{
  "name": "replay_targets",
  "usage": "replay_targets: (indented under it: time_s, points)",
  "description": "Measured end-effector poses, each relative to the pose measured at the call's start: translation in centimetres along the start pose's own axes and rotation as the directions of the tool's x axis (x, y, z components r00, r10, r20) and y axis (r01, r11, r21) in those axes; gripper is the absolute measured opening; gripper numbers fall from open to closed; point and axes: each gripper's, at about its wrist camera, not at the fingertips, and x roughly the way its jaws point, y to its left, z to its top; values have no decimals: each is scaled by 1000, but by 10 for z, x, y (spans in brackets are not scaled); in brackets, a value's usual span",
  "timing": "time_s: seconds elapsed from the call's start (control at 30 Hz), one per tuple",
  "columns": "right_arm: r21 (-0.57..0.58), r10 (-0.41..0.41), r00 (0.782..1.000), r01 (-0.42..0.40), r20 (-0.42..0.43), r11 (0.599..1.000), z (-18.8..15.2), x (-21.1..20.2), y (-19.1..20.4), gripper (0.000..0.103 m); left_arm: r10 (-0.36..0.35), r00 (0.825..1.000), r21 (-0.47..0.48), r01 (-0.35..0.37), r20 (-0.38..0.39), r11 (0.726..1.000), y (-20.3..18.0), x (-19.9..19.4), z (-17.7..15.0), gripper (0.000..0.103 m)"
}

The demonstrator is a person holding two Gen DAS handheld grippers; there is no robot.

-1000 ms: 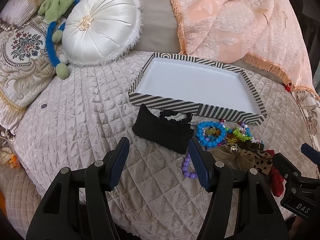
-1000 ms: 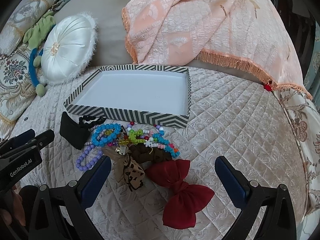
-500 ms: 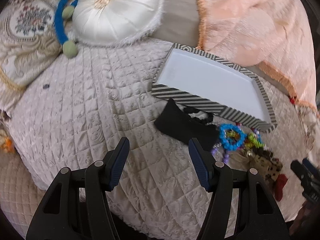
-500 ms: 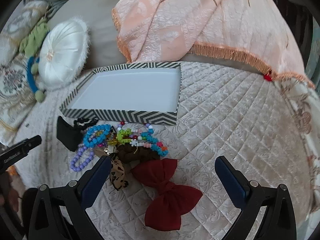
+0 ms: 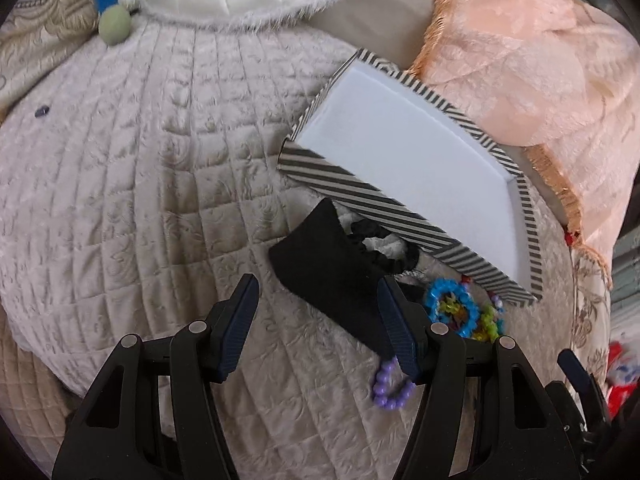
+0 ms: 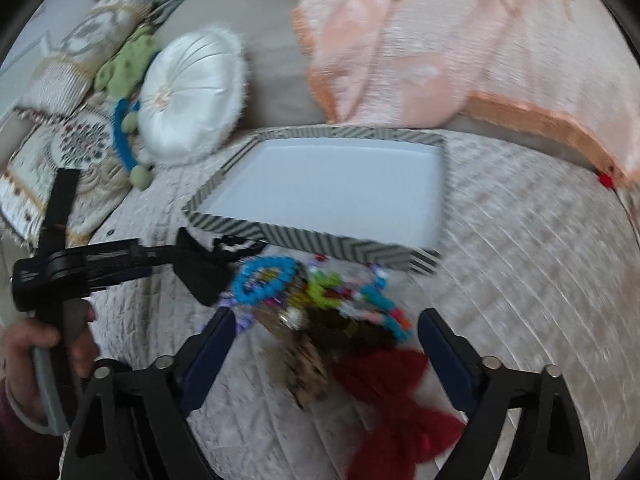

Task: Organize jewelry
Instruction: 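Grasp the black fabric bow with the left tool while the right tool grasps the blue bead bracelet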

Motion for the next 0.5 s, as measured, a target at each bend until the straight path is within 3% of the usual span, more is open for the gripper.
replay_targets:
  time_s: [0.13,0.4,0.47,0.5]
  points:
    - [-43,40,998,-42,-55,998,15,28,11,74,22,1000,-12,-22,-8,1000,0,10,3,62]
    - [-74,97,979,-112,-178,991,24,84,26,48,-1,1000,2,1,-14,1000,1,23,8,61]
    - [-76,105,975,-122,-194,990,25,92,28,43,-20,1000,5,20,-12,1000,1,26,7,47]
    - [-76,108,973,-126,-202,989,25,94,28,40,-20,1000,14,21,-22,1000,0,28,7,35]
